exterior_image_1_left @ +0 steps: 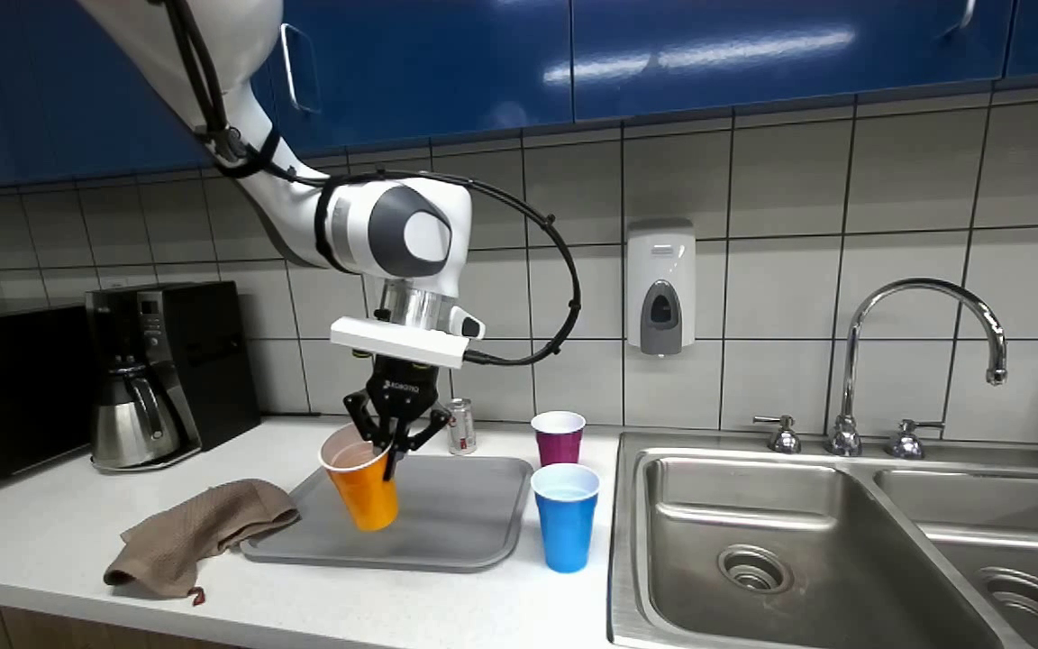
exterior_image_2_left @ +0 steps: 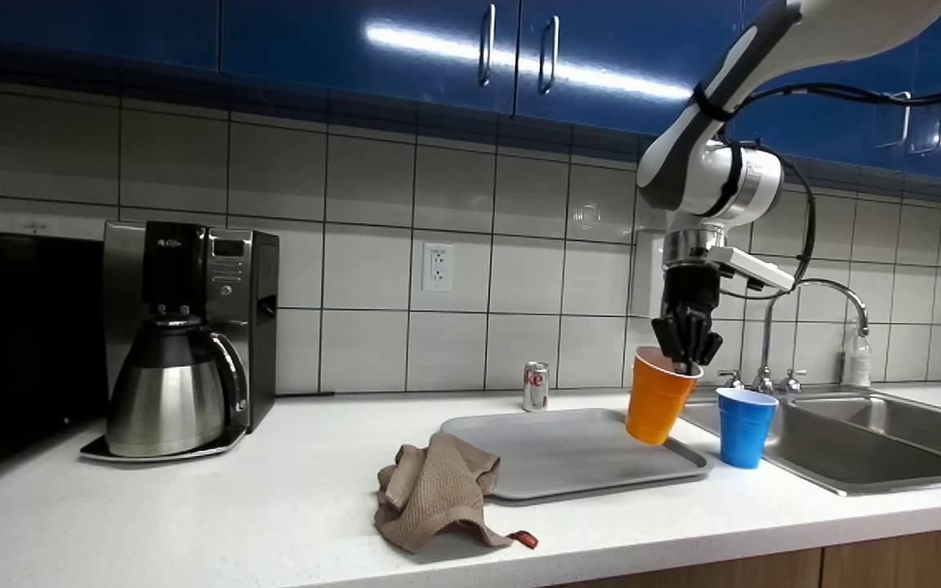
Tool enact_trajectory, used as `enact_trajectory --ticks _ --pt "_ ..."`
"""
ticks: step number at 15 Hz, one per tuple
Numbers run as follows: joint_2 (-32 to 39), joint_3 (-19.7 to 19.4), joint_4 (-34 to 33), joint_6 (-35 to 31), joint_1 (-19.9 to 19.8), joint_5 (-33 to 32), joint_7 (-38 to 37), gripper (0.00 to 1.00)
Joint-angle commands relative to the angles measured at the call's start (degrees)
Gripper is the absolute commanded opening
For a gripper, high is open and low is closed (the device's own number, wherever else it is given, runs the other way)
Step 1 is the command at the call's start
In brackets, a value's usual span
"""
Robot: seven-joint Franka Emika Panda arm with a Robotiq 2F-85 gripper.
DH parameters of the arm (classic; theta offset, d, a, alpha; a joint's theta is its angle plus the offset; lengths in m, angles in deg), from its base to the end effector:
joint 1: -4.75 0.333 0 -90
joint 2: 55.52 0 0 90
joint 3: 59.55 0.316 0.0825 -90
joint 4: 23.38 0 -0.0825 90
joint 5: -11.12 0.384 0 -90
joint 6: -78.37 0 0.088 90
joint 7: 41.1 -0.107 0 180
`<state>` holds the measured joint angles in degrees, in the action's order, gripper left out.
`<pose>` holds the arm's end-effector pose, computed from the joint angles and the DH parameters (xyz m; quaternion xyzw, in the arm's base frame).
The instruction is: Remove the cups from the tray
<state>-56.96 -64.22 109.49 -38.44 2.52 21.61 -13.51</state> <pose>0.4736 -0.0471 0.3337 -0.9808 -0.1270 0.0984 0.1108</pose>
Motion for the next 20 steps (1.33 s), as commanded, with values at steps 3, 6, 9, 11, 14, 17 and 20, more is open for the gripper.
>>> enact_trajectory --ticks 3,6,9,11,14,17,20 --pt "-0.64 -0.48 -0.67 5.18 -1.03 -2.95 -1.47 0.01" --pt "0.11 -0.61 -0.66 5.14 -1.16 -4.67 -2.5 0.01" --pt "0.6 -0.51 -0.42 5.36 -1.2 -6.01 -3.48 0.01" --pt "0.89 -0.41 -0.29 6.26 -1.16 -6.72 -3.92 0.01" --pt "1.45 -0.32 -0.19 7.5 -1.12 -7.57 -4.53 0.01" --pt "1.97 -0.27 0.19 6.76 -1.12 -7.79 -5.23 0.01" --pt "2.51 -0.27 0.33 5.74 -1.15 -7.97 -6.5 0.01"
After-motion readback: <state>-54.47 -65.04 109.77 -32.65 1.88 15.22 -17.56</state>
